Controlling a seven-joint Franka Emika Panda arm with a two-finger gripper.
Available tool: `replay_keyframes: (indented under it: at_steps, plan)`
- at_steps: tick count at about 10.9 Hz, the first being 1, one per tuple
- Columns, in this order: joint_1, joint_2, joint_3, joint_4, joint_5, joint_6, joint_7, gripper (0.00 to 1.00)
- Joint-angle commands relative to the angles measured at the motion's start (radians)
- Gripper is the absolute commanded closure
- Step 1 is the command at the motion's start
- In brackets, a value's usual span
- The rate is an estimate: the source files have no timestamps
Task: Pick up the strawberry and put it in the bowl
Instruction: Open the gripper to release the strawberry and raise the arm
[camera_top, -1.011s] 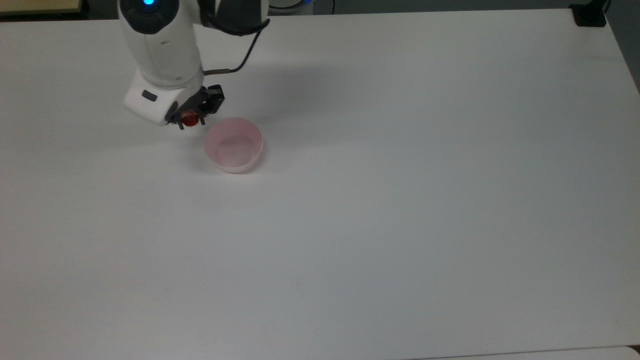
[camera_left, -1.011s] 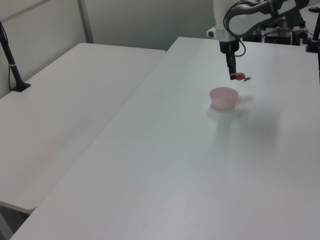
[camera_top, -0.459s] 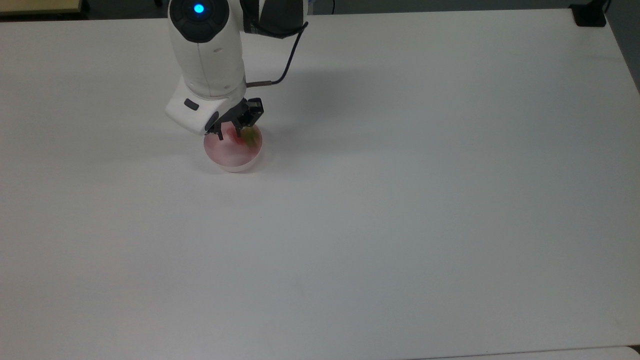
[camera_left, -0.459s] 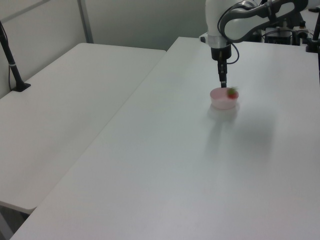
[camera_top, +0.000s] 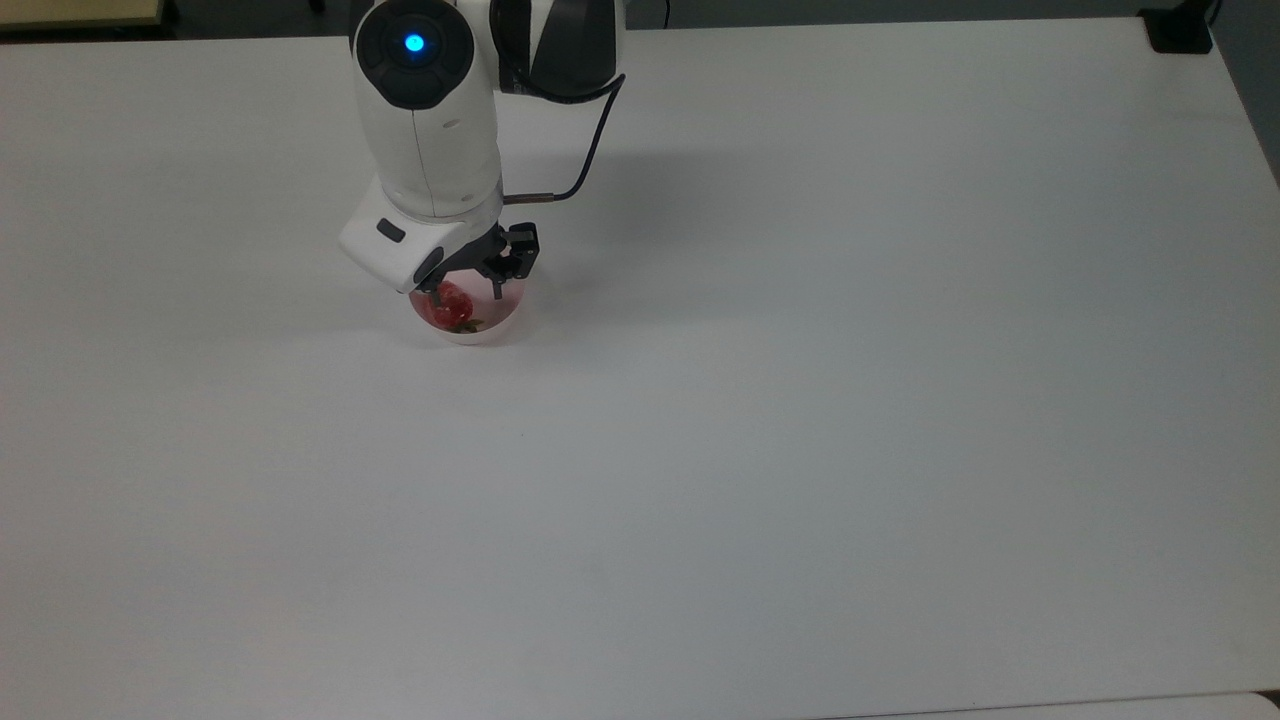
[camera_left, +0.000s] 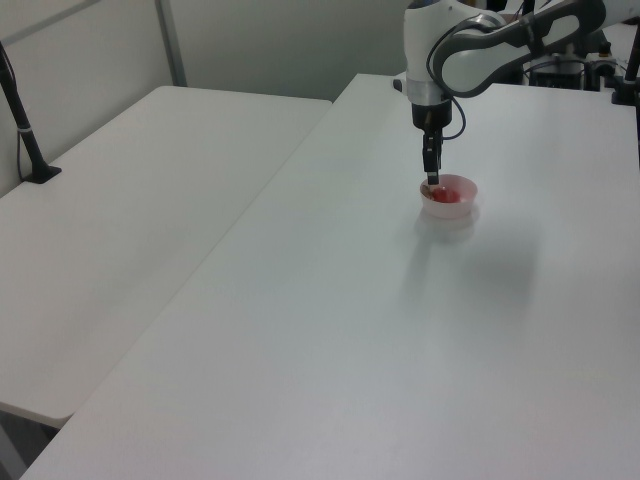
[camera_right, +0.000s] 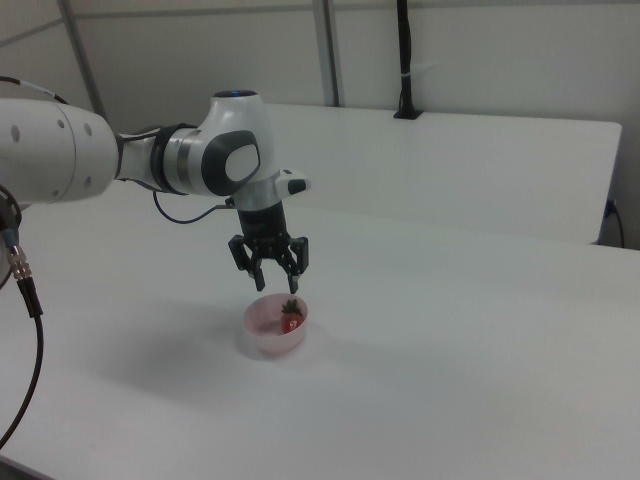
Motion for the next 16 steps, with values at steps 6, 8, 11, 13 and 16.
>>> replay_keyframes:
  at_steps: [6, 8, 11, 13, 16]
  plan:
    - [0.000, -0.176, -0.004, 0.005, 0.034, -0.153, 0.044, 0.00]
    - [0.000, -0.262, -0.015, 0.024, 0.109, -0.241, 0.165, 0.00]
    - [0.023, -0.376, -0.035, 0.033, 0.146, -0.344, 0.234, 0.00]
    - [0.119, -0.416, -0.119, 0.033, 0.188, -0.350, 0.300, 0.00]
    - [0.122, -0.411, -0.125, 0.036, 0.179, -0.330, 0.294, 0.00]
